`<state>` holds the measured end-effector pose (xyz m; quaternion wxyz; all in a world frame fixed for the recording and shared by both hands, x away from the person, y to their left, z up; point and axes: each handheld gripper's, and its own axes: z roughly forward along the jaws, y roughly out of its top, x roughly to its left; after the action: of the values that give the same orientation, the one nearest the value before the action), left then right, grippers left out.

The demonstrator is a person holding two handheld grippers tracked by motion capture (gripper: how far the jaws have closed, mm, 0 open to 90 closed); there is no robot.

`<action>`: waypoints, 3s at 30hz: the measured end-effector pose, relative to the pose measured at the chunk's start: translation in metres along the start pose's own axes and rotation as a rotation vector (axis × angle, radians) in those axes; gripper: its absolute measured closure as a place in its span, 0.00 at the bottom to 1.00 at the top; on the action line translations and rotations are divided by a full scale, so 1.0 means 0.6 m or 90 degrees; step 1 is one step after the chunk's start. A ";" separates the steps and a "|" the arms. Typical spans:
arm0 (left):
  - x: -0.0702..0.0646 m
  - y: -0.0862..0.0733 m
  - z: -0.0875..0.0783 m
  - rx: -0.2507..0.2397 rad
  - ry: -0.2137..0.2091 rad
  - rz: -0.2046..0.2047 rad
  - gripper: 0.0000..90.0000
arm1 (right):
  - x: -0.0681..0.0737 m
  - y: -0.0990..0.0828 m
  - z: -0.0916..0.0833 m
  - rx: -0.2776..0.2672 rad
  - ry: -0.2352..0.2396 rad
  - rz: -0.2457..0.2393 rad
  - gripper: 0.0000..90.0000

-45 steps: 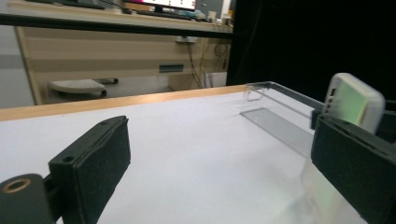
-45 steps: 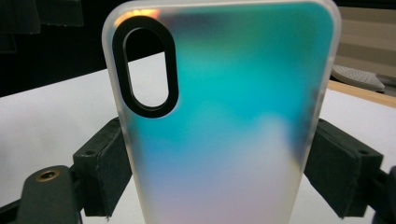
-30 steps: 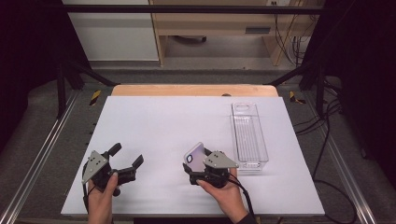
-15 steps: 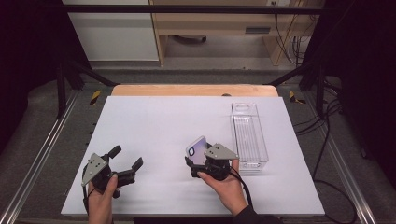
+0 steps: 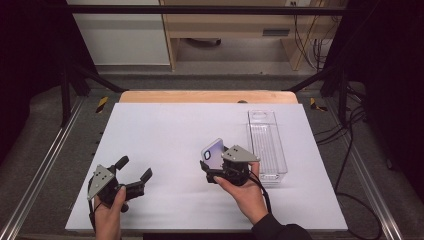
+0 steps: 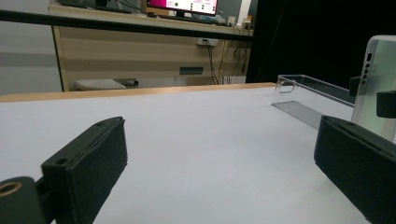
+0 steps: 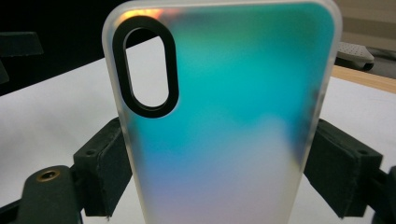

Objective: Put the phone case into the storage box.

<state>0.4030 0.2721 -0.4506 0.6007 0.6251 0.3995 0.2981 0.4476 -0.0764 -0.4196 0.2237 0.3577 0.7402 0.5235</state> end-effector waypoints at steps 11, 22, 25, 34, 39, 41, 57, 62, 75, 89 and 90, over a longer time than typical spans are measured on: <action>0.000 0.001 -0.001 -0.001 0.002 0.003 0.03 | 0.001 0.002 0.001 -0.003 -0.002 -0.005 0.19; 0.000 0.001 -0.002 0.000 0.002 0.007 0.03 | -0.008 0.010 -0.006 -0.013 -0.011 0.000 0.19; -0.001 0.001 -0.003 -0.001 0.003 0.008 0.03 | -0.010 0.011 -0.008 -0.015 -0.012 0.001 0.19; -0.001 0.001 -0.004 -0.001 0.004 0.012 0.03 | -0.015 0.017 -0.014 -0.024 -0.024 0.008 0.19; -0.001 0.001 -0.003 -0.001 0.004 0.011 0.03 | -0.022 0.026 -0.019 -0.034 -0.030 0.010 0.19; -0.001 0.001 -0.003 -0.001 0.005 0.011 0.03 | -0.025 0.030 -0.021 -0.038 -0.032 0.013 0.19; 0.000 0.001 -0.006 -0.002 0.009 0.018 0.02 | -0.047 0.061 -0.039 -0.064 -0.046 0.031 0.19; 0.000 0.001 -0.006 -0.004 0.010 0.021 0.02 | -0.061 0.076 -0.046 -0.078 -0.053 0.047 0.19; -0.001 -0.001 -0.004 -0.003 0.001 0.016 0.01 | -0.103 0.104 -0.064 -0.102 -0.082 0.076 0.19; 0.001 -0.001 -0.004 -0.005 0.008 0.006 0.01 | -0.153 0.141 -0.085 -0.120 -0.131 0.087 0.19; 0.001 -0.001 -0.004 -0.005 0.007 0.006 0.01 | -0.158 0.144 -0.087 -0.123 -0.137 0.088 0.19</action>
<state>0.4011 0.2736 -0.4510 0.5992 0.6230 0.3988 0.3062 0.4975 -0.1639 -0.3246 0.2984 0.4384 0.6320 0.5651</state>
